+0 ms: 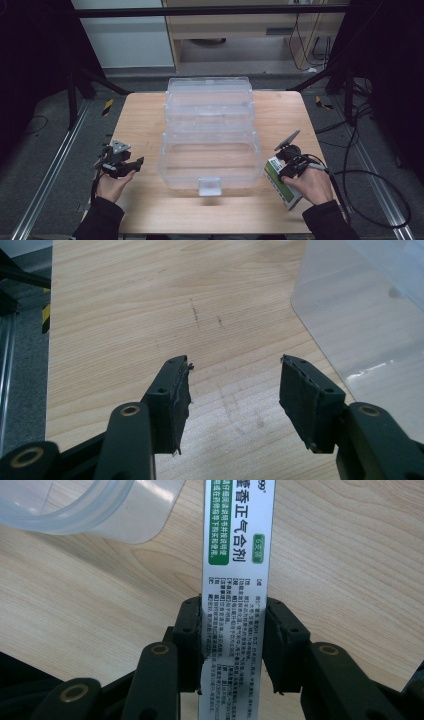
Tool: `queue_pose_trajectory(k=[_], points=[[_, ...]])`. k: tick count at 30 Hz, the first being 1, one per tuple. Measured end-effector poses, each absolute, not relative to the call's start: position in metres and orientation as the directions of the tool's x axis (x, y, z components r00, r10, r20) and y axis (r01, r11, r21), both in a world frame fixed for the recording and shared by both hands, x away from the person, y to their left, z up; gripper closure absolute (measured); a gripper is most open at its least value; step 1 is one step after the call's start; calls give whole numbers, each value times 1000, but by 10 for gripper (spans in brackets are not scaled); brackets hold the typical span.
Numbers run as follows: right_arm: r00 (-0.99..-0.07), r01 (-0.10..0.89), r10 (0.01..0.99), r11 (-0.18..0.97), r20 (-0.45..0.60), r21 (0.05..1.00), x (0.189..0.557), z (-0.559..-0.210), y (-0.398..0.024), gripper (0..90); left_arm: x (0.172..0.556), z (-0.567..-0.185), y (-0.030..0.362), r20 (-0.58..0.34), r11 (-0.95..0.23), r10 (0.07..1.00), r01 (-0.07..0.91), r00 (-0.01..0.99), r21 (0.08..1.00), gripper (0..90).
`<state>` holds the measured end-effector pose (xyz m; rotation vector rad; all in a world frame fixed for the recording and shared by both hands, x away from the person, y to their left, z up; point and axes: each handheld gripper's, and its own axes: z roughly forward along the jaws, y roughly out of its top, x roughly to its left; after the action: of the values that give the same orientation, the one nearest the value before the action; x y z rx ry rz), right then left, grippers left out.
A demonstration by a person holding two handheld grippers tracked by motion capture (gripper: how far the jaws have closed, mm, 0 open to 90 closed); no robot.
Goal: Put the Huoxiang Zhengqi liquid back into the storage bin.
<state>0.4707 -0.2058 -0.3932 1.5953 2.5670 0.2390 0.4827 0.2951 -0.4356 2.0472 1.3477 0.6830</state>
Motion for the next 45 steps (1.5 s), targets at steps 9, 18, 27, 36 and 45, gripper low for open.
queue_pose_trajectory(k=[9,18,27,36,45], points=[[-445,878,895,439,-12,193,472,-392,-208,637,483,-436,296,96,-314,930,628,356,712,449],[-437,875,900,428,-13,228,469,-378,-215,637,483,-436,295,97,-316,929,631,357,709,448],[-424,869,905,411,-13,277,468,-354,-223,637,483,-437,295,98,-319,928,632,359,706,442],[-423,855,906,410,-33,317,467,-331,-225,638,483,-438,295,100,-320,929,634,358,704,432],[-441,833,896,431,-54,347,470,-313,-222,639,484,-438,295,106,-322,929,636,355,701,409]])
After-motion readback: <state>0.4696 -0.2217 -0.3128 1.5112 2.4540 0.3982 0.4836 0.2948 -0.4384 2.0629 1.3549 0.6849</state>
